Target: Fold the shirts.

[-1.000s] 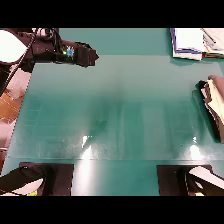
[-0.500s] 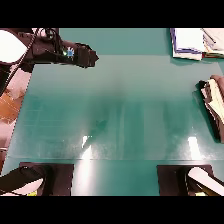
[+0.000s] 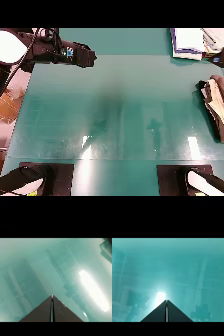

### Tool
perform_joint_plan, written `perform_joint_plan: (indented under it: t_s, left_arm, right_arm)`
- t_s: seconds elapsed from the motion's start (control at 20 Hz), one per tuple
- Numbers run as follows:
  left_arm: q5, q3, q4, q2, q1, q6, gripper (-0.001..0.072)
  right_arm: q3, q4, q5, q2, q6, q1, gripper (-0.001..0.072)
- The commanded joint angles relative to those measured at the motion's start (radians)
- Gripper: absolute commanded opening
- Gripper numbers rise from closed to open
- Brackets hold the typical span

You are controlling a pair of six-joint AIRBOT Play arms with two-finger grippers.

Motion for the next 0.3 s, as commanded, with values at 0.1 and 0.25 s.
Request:
perform_joint_plan:
  t_s: [0.1,0.25]
  left_arm:
    - [0.0,0.0,0.002,0.001,0.0,0.0,0.0023]
    - [0.0,0.0,0.002,0.001,0.0,0.0,0.0024]
  right_arm:
    - [0.008,0.002,-0.016,0.0,0.0,0.086,0.0016]
    - [0.008,0.003,-0.016,0.0,0.0,0.083,0.0016]
